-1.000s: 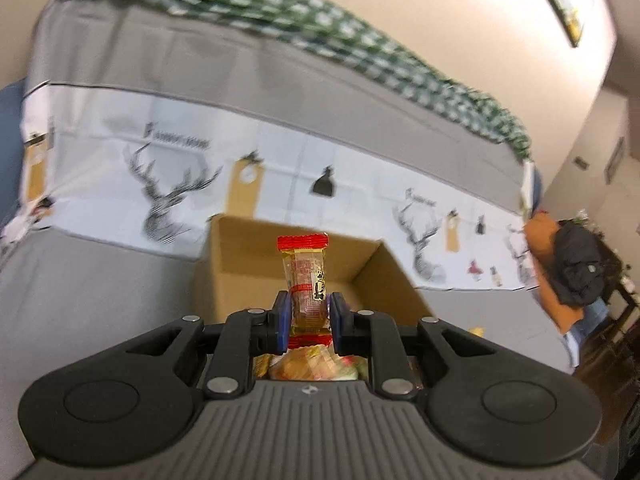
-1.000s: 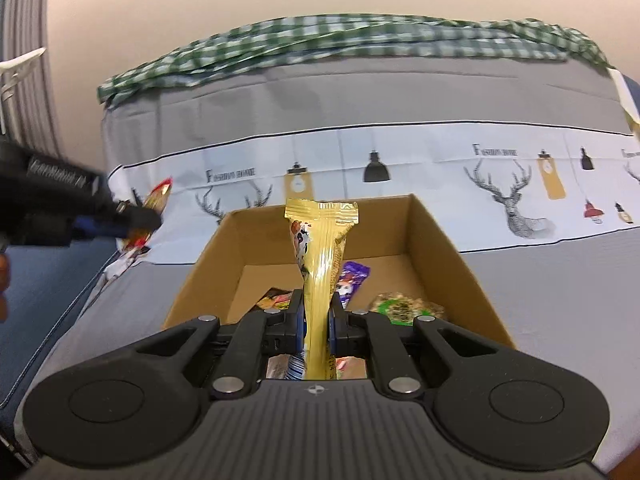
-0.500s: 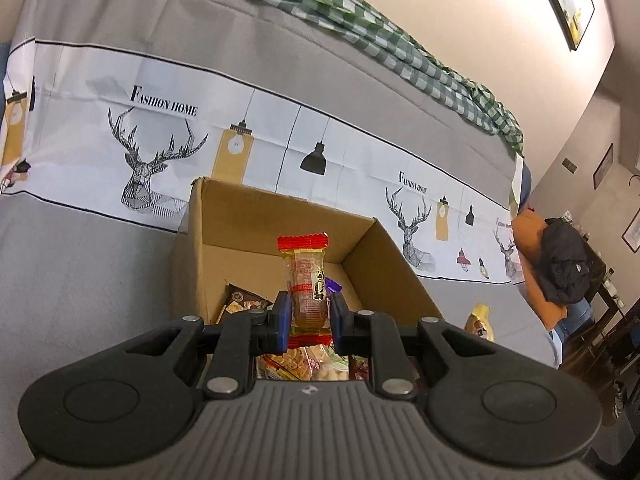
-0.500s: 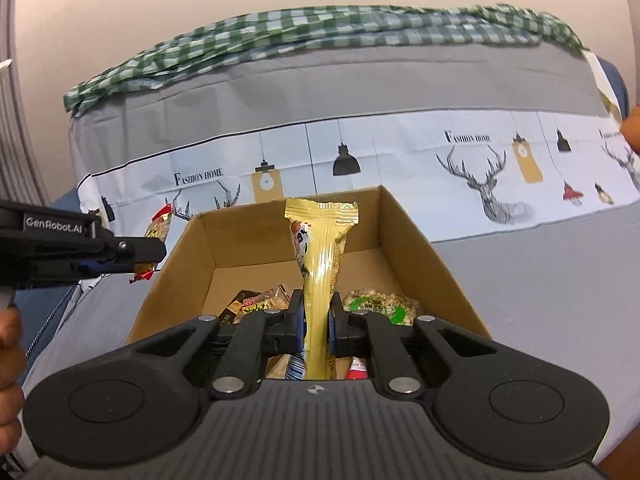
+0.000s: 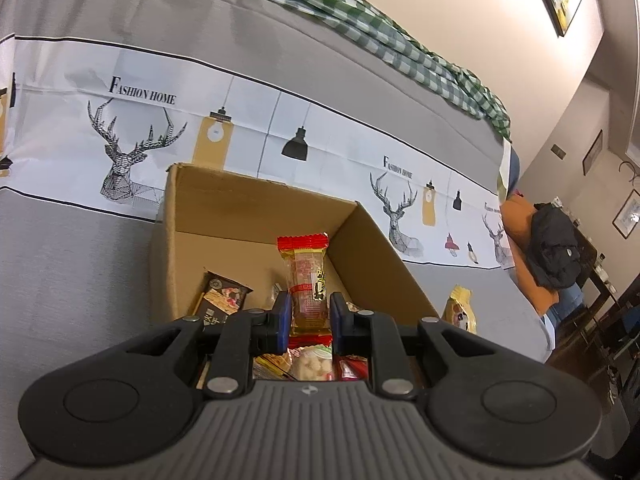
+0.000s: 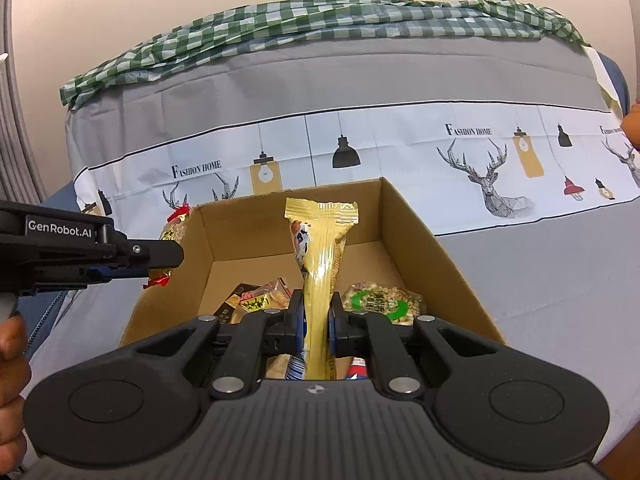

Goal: Organize snacks
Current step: 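Carry the wafer bar and red candy over the cardboard box, then open both tools to drop the wafer bar and red candy into the box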

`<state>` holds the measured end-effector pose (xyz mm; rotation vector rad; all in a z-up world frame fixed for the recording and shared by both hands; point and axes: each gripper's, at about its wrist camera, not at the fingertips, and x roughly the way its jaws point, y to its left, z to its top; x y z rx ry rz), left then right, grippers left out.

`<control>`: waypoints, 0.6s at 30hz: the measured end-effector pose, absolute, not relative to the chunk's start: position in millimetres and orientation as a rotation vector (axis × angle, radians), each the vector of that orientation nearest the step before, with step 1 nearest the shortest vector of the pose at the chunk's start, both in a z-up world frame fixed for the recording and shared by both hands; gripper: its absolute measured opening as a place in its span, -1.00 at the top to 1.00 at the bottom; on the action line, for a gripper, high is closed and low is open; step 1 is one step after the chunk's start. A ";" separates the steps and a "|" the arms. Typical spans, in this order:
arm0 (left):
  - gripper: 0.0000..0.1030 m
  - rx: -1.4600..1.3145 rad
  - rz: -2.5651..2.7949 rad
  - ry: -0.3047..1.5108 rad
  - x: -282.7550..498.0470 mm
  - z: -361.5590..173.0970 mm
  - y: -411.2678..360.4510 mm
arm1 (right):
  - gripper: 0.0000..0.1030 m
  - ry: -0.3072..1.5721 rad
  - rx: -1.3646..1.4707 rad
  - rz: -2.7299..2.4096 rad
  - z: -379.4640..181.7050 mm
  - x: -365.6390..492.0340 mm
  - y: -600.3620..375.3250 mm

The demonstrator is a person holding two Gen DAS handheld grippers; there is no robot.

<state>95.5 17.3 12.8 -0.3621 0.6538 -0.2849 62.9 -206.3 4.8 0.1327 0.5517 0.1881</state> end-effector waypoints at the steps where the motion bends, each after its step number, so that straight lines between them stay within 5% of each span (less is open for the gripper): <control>1: 0.58 -0.360 -0.291 0.655 95.5 12.2 15.8 | 0.78 0.550 0.133 0.186 4.9 62.7 -207.1; 18: 0.54 -0.348 -0.340 0.634 92.8 12.9 8.2 | 0.75 0.547 0.138 0.182 3.9 61.5 -206.5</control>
